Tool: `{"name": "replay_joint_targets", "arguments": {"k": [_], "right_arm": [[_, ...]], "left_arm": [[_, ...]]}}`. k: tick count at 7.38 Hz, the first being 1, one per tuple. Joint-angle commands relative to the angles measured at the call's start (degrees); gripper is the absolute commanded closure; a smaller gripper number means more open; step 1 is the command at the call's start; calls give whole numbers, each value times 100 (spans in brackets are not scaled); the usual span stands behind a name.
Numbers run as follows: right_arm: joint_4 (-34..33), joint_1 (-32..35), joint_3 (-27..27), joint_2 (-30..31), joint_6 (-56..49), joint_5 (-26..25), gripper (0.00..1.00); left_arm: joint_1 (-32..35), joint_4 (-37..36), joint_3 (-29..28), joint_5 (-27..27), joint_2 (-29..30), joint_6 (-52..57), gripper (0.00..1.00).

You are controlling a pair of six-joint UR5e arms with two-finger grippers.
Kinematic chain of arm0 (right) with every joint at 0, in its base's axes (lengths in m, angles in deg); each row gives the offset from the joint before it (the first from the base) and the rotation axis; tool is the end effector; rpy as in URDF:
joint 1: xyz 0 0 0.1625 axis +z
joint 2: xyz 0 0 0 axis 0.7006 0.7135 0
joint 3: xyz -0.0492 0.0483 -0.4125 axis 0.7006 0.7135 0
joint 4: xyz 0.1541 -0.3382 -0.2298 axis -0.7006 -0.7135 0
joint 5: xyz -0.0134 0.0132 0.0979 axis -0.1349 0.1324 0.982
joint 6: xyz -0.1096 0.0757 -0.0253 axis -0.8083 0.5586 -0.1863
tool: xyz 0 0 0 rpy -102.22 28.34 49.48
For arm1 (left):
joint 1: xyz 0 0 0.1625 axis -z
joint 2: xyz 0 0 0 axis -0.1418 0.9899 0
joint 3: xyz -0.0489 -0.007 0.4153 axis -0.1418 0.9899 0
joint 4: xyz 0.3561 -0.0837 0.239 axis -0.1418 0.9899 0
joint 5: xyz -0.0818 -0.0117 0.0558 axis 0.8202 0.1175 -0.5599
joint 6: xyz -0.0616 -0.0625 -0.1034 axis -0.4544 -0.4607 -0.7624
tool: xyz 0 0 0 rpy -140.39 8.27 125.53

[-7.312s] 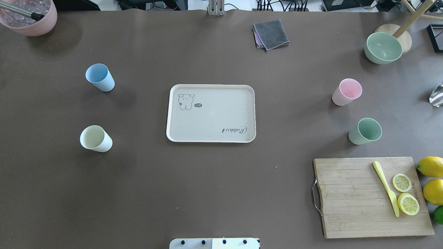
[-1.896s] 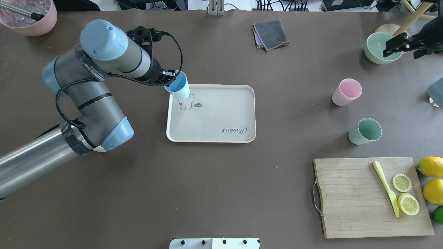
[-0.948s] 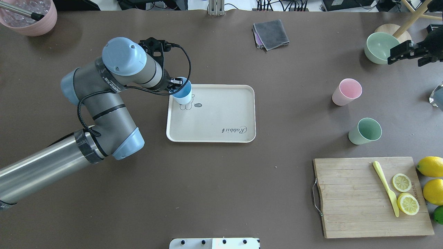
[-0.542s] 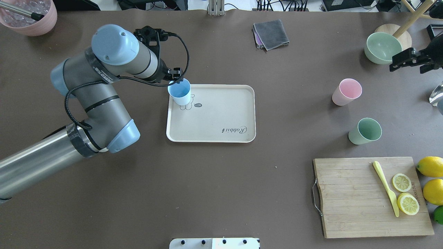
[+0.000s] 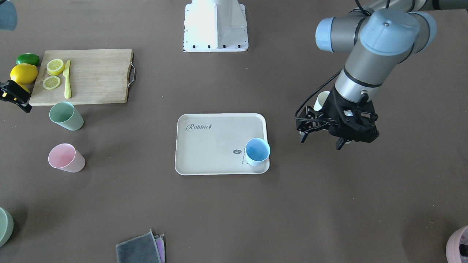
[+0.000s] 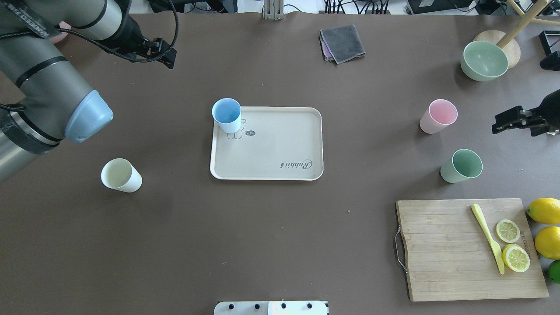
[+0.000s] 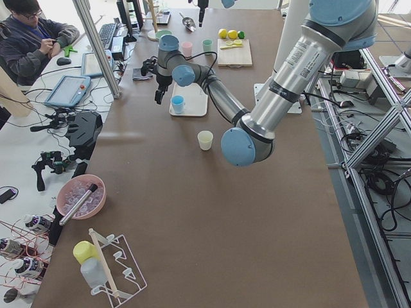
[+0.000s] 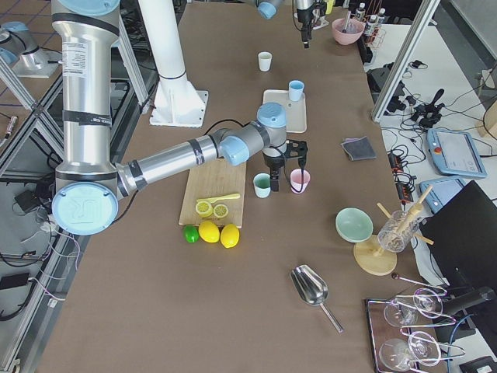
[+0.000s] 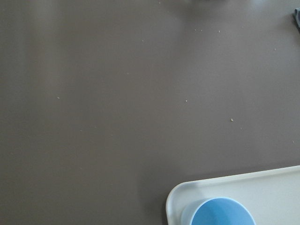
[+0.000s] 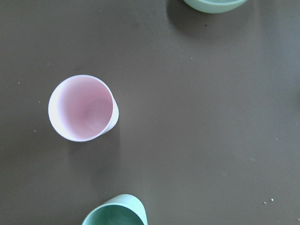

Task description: Place all cups on tray

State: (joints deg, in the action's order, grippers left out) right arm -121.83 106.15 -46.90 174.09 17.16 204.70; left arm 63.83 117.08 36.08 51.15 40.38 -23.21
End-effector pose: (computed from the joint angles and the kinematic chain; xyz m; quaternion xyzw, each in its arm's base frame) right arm -0.1922 -0.4762 0.4849 0.0436 -0.3842 0.0466 0.9211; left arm 0.3368 -0.6166 0.2428 0.1761 0.4141 0.0503 0.8916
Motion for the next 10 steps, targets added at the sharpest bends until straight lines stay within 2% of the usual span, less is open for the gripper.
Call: {"name": "replay_joint_targets", "arguments": {"k": [1,2,4,5,6,7,8,10], "right_arm": [[207,-602,27,161,254,-289,2],[287,-812,201,161,255,-533,3],[1118,-981,841,144,255,-667,5],[1279,-999,905,144,351,-685,22],[1281,-1051,906,135,482,-676,60],[1281,-1104,897,100,484,-676,88],[1290,-1131,880,100,484,-676,100],[1281,-1140,731,21,518,-607,100]], "left_arm": [[110,-55,27,38,-82,214,1],[110,-47,10,21,-82,222,1],[101,-38,-8,21,-82,222,1],[84,-38,-17,21,-91,214,1],[66,-29,-17,21,-91,205,1],[57,-29,-17,21,-100,205,1],[57,-29,-25,21,-100,205,1],[57,-29,-17,21,-117,196,1]]}}
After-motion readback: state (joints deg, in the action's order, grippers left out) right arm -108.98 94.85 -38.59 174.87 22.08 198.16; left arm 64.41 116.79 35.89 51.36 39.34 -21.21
